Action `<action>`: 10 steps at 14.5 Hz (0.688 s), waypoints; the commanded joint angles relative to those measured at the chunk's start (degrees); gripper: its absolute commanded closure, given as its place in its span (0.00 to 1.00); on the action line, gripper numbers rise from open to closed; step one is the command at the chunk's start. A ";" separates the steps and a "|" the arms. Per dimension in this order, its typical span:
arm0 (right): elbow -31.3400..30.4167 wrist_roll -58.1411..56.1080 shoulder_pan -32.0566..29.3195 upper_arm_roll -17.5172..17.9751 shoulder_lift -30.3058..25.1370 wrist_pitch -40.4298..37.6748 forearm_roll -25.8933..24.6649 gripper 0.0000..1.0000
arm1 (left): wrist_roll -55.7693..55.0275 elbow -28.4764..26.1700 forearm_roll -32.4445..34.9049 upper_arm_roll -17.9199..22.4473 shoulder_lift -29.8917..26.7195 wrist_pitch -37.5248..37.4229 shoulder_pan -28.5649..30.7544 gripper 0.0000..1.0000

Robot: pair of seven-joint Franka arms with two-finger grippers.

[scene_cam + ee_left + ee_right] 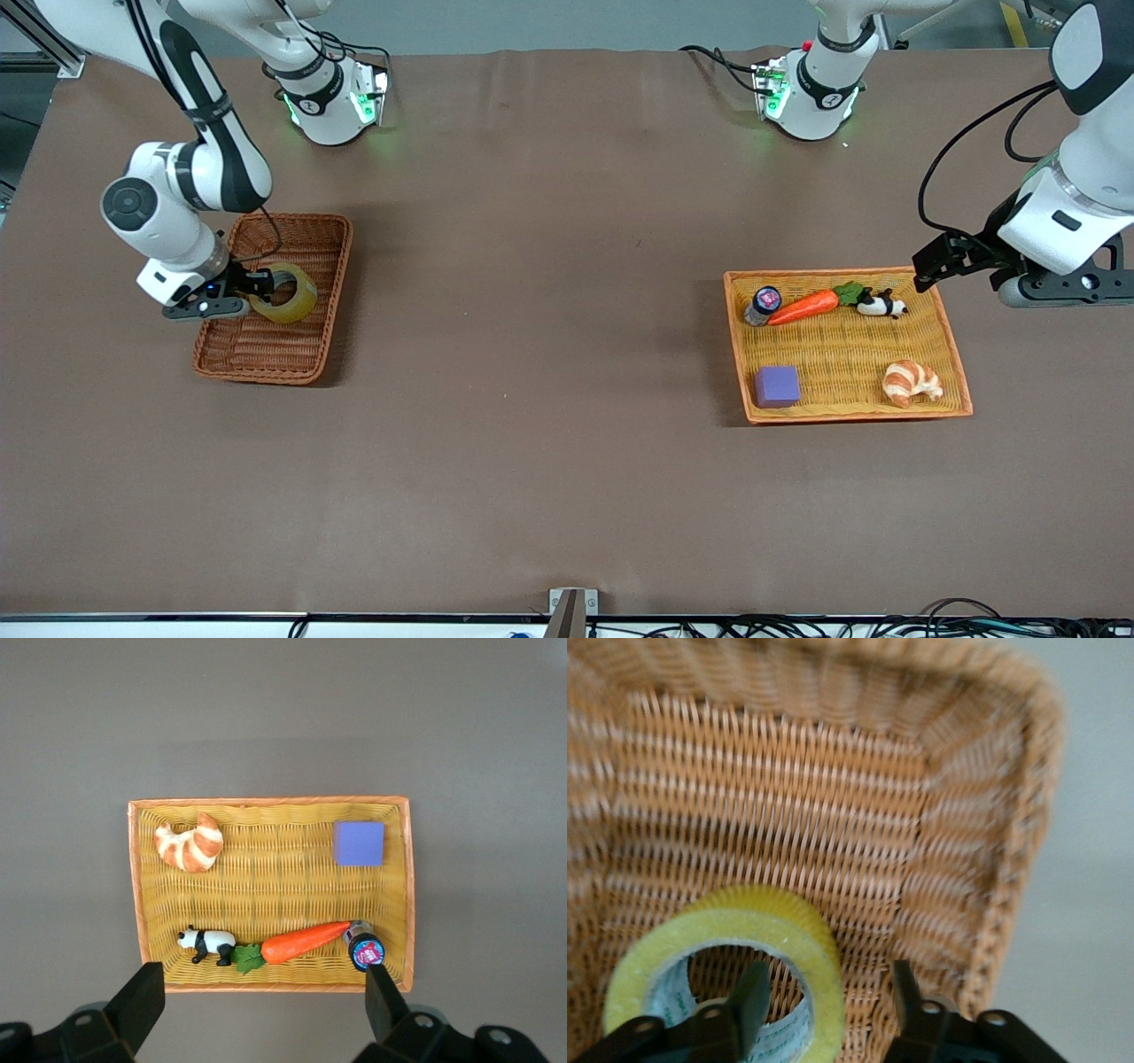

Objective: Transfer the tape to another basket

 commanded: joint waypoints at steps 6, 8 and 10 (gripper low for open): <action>26.08 0.02 -2.28 4.23 -6.35 -31.73 6.05 0.00 | 0.48 1.47 -1.94 -0.13 -0.44 -1.41 0.48 0.00; 31.80 2.11 -3.86 7.75 -6.35 -36.32 6.59 0.00 | 0.39 1.64 -1.85 -0.22 -0.36 -1.33 0.39 0.00; 39.08 7.47 -3.26 8.37 -6.26 -41.93 6.59 0.00 | 0.65 1.82 -1.68 -0.22 -0.36 -1.33 0.22 0.00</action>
